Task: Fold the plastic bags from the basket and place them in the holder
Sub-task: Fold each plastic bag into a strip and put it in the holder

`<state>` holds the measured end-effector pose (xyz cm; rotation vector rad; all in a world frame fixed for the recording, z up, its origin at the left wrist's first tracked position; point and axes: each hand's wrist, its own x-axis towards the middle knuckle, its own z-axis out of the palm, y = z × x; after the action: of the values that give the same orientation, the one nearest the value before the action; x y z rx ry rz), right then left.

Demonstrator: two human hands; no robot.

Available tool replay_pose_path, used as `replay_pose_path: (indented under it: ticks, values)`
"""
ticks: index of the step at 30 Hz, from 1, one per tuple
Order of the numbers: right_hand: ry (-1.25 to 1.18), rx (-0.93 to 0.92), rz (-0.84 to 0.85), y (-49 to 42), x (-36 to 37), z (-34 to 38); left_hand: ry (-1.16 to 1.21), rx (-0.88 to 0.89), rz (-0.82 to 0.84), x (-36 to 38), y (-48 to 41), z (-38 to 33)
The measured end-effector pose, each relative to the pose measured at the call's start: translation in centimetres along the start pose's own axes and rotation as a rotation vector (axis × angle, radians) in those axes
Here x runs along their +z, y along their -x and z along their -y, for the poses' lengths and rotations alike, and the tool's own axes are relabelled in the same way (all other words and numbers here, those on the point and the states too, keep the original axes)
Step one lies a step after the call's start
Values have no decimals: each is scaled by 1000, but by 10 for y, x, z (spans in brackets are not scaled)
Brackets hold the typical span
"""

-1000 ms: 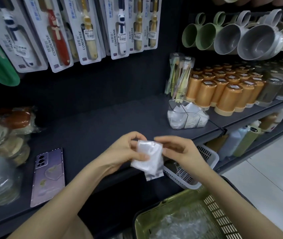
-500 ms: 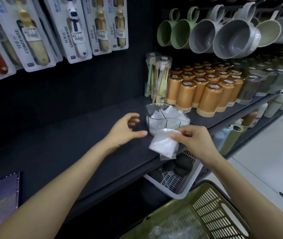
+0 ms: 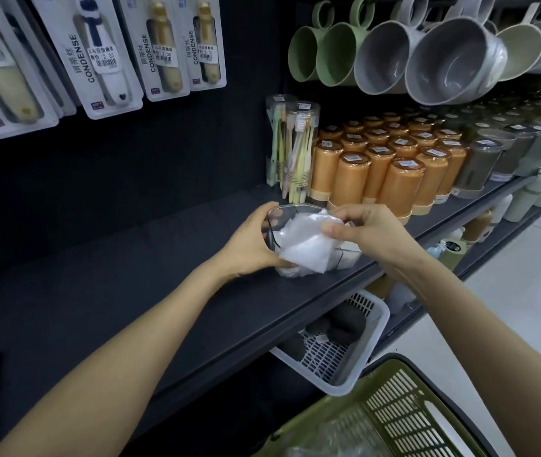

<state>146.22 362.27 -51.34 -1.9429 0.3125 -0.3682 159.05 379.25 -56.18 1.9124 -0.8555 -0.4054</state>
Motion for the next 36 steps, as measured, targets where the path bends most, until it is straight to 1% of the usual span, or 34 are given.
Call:
replay_pose_path:
  ticks: [4, 7, 8, 12, 15, 20, 22, 26, 29, 34, 36]
  values:
    - [13, 7, 79, -5, 16, 13, -16, 51, 2, 1, 31, -5]
    - [48, -12, 46, 1, 32, 17, -14, 54, -34, 0, 54, -8]
    - [103, -31, 20, 5, 36, 17, -8, 54, -49, -1, 60, -9]
    - [525, -138, -69, 20, 51, 20, -62, 96, -64, -6, 83, -8]
    - [677, -162, -85, 31, 66, 19, -110, 104, -62, -6, 99, -10]
    - [817, -324, -287, 49, 93, 13, -158, 126, -78, -5, 119, -16]
    - [874, -344, -341, 54, 101, 12, -157, 134, -81, -3, 125, -15]
    - [873, -322, -358, 72, 108, 10, -175, 124, -80, -2, 136, -14]
    - [818, -356, -330, 81, 103, 10, -206, 112, -77, -4, 141, -14]
    - [619, -433, -216, 92, 89, 14, -220, 97, -69, -7, 143, -16]
    - [628, -470, -154, 91, 87, 15, -223, 96, -56, -8, 143, -16]
